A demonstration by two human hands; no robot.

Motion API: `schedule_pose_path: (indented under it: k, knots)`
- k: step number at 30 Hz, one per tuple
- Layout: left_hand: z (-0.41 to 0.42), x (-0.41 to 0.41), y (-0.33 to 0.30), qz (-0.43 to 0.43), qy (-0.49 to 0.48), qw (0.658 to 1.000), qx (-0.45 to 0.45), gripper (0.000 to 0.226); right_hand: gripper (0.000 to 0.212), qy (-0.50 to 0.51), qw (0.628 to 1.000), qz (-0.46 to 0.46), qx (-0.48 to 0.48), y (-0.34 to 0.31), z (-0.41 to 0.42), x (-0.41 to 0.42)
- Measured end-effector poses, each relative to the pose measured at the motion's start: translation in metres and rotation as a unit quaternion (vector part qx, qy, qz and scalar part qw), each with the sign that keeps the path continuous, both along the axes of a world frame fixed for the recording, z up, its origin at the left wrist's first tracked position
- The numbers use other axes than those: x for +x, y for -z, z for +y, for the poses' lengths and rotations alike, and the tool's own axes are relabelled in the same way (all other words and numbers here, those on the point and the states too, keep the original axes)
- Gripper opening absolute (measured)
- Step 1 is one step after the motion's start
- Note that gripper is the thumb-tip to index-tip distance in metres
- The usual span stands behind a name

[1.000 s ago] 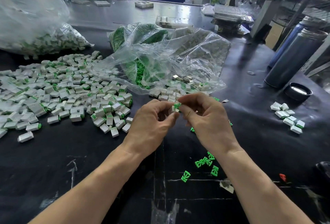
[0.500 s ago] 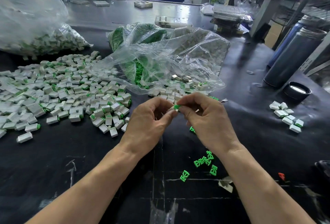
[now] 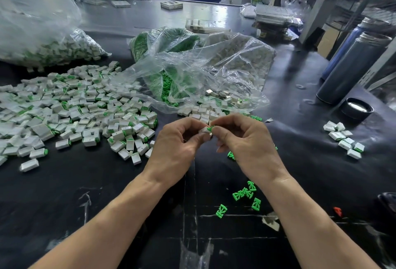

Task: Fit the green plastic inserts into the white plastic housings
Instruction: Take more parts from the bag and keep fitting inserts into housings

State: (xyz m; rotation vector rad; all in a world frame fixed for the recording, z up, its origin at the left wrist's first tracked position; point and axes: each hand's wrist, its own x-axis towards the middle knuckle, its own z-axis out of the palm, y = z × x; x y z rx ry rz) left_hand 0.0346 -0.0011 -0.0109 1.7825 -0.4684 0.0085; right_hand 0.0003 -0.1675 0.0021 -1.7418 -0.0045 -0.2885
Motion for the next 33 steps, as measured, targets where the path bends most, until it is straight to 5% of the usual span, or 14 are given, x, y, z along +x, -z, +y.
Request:
schedule_pose_path:
  k: [28, 33]
  knots:
    - [0.002, -0.002, 0.003, -0.046, -0.043, 0.983, 0.173, 0.014, 0.003, -0.004, 0.956, 0.001, -0.294, 0.000, 0.006, -0.008]
    - [0.001, 0.000, 0.006, -0.040, -0.041, 0.985, 0.164, 0.017, 0.012, 0.025, 0.971, 0.024, -0.238, 0.003, 0.006, -0.007]
